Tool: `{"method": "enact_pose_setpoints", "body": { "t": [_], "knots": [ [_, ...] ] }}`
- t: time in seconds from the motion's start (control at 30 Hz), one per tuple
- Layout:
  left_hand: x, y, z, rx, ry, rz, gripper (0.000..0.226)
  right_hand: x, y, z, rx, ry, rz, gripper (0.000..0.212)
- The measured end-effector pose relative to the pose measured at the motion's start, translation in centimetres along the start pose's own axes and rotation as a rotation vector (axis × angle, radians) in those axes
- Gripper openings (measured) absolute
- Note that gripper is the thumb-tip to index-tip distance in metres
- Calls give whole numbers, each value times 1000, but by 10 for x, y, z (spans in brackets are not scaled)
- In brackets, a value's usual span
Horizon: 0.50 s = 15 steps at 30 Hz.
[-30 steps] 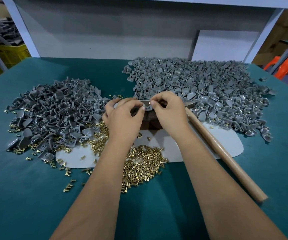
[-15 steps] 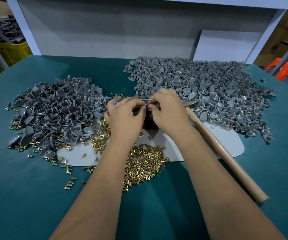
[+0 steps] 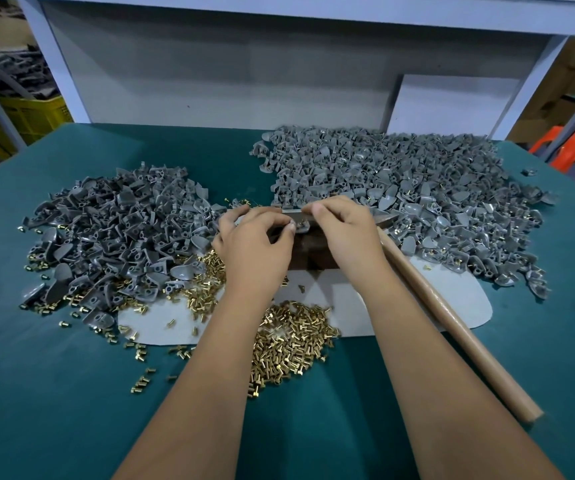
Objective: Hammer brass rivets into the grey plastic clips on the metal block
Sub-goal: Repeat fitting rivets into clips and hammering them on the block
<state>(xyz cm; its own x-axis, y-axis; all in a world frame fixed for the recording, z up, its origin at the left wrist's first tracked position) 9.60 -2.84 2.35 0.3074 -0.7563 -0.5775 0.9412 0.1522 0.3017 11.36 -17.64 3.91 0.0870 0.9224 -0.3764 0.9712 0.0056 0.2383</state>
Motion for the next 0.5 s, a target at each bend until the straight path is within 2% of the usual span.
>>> {"method": "enact_pose_setpoints", "body": {
  "t": [0.1,0.2,0.5],
  "knots": [
    [0,0,0,-4,-4,-3,10,-1,-1,1,-1,36,1,18],
    [-1,0,0,-3,-11,1,10,2,-2,-2,-45,-49,-22,11],
    [1,0,-1,-9,-16,4,10,4,0,-5,-110,-181,21,14]
  ]
}}
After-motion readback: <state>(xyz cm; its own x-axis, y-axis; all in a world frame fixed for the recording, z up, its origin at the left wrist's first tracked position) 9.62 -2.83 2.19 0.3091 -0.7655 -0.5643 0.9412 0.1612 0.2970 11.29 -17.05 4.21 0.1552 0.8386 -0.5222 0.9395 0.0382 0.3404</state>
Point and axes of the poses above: each hand's wrist, its own y-axis towards the middle knuckle, its own x-axis out of the palm, z = x × y, the point moved 6 cm from there along y, towards the middle knuckle, and after that the axes turned 6 degrees about -z, right-handed, at the moved point
